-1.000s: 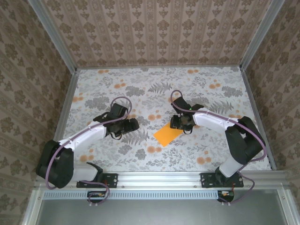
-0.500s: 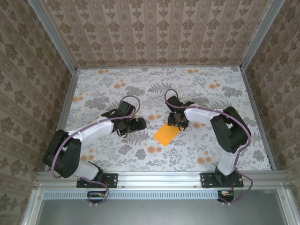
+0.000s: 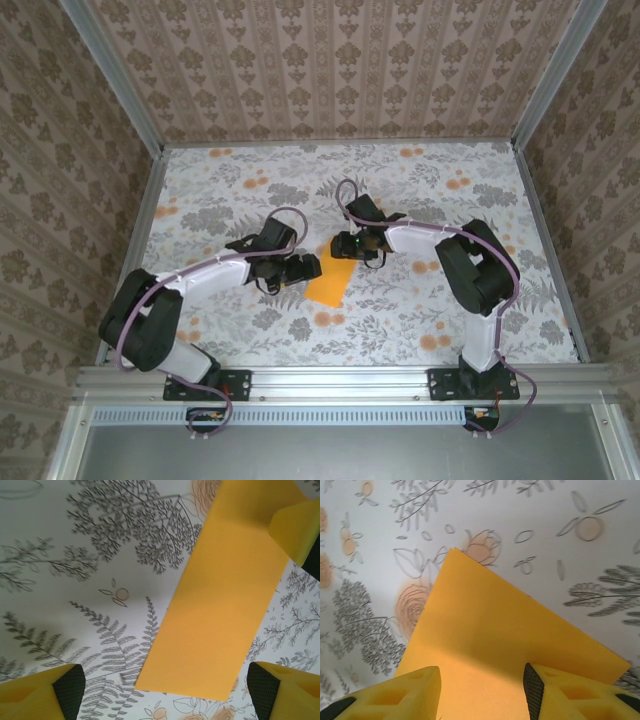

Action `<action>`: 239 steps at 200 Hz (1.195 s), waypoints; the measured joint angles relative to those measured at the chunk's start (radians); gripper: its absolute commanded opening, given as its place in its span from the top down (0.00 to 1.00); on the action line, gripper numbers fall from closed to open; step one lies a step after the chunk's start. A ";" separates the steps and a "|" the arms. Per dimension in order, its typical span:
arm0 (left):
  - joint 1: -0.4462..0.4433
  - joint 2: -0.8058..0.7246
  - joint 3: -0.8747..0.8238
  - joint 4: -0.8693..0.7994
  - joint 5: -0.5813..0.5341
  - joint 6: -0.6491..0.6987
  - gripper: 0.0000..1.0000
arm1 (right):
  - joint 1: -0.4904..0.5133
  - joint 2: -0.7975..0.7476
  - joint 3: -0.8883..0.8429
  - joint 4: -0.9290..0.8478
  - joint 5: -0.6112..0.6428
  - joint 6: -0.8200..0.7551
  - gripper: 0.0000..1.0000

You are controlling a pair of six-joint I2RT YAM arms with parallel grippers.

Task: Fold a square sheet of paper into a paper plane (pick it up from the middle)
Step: Rotate the square sheet of paper at the center of the table.

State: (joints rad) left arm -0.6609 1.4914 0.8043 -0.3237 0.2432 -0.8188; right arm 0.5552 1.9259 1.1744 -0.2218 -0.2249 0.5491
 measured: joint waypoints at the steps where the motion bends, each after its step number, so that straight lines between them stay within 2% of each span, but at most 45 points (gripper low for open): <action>1: 0.000 0.001 0.000 0.000 0.000 0.000 0.14 | 0.000 0.000 0.000 0.000 -0.001 -0.001 0.53; 38: 0.001 0.012 -0.024 0.014 0.004 -0.019 0.16 | 0.016 -0.035 -0.012 -0.014 -0.016 0.016 0.65; 59: 0.015 0.000 -0.037 0.012 -0.005 -0.024 0.16 | 0.057 -0.098 -0.044 -0.022 -0.012 0.051 0.72; 85: 0.067 -0.049 -0.073 0.010 -0.014 -0.031 0.16 | 0.133 -0.138 -0.081 -0.021 -0.011 0.097 0.72; 130: 0.139 -0.131 -0.125 0.004 -0.026 -0.046 0.16 | 0.216 -0.099 -0.106 -0.051 -0.040 0.115 0.72; 168: 0.140 -0.148 -0.126 -0.006 -0.026 -0.045 0.16 | 0.221 -0.074 -0.110 -0.074 -0.068 0.076 0.71; 201: 0.135 -0.148 -0.126 -0.013 -0.021 -0.044 0.18 | 0.220 -0.121 -0.145 -0.140 -0.063 -0.021 0.71; 239: 0.065 -0.129 -0.117 -0.016 -0.018 -0.042 0.23 | 0.200 -0.193 -0.166 -0.225 -0.008 -0.053 0.66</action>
State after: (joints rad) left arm -0.5957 1.3628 0.6868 -0.3401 0.2253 -0.8604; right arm 0.7555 1.7325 1.0084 -0.4469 -0.2333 0.4965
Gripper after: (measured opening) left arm 0.778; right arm 0.323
